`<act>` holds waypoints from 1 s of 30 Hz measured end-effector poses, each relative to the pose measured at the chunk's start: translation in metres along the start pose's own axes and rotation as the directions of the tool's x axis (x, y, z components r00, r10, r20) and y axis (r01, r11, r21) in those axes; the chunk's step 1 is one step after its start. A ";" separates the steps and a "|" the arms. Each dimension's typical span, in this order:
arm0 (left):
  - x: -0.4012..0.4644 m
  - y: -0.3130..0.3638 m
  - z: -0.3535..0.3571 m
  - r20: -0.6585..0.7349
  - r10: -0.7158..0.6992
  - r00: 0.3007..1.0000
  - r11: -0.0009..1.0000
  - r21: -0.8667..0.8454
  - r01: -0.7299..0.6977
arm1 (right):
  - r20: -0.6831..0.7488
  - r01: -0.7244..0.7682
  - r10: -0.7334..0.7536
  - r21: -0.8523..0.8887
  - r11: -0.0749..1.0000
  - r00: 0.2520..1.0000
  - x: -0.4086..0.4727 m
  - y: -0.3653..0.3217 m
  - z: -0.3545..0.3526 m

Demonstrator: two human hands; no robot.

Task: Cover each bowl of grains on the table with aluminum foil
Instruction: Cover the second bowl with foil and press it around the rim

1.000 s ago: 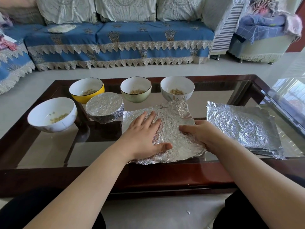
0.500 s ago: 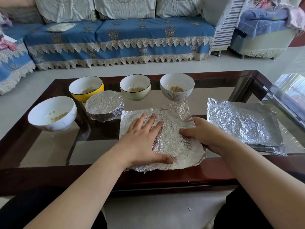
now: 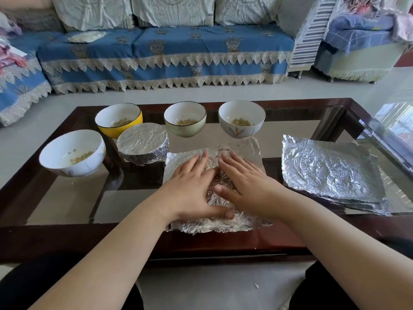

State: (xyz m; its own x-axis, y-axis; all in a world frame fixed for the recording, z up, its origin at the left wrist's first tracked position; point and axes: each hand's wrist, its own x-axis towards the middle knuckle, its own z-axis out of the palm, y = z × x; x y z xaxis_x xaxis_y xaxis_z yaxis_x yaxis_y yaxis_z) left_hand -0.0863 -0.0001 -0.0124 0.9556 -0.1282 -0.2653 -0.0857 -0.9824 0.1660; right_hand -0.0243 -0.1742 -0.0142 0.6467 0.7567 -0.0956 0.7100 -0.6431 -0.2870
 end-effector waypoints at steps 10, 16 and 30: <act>0.007 0.001 -0.001 0.017 -0.003 1.000 0.999 0.047 0.003 | -0.076 0.013 -0.019 -0.085 0.996 0.997 0.018 0.006 0.009; 0.007 -0.001 0.005 -0.066 0.008 0.998 0.995 0.096 -0.001 | -0.097 -0.019 0.009 -0.097 0.995 0.995 0.022 0.005 0.013; 0.009 -0.001 0.006 -0.094 0.012 0.995 0.998 0.056 -0.007 | -0.110 0.052 -0.056 -0.033 0.998 0.992 0.015 0.006 0.010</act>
State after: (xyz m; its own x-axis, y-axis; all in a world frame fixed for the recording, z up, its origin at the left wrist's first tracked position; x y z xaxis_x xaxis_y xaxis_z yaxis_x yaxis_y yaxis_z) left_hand -0.0791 -0.0011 -0.0207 0.9768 -0.1264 -0.1728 -0.1076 -0.9876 0.1140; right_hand -0.0131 -0.1658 -0.0272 0.6330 0.7737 0.0261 0.7517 -0.6062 -0.2597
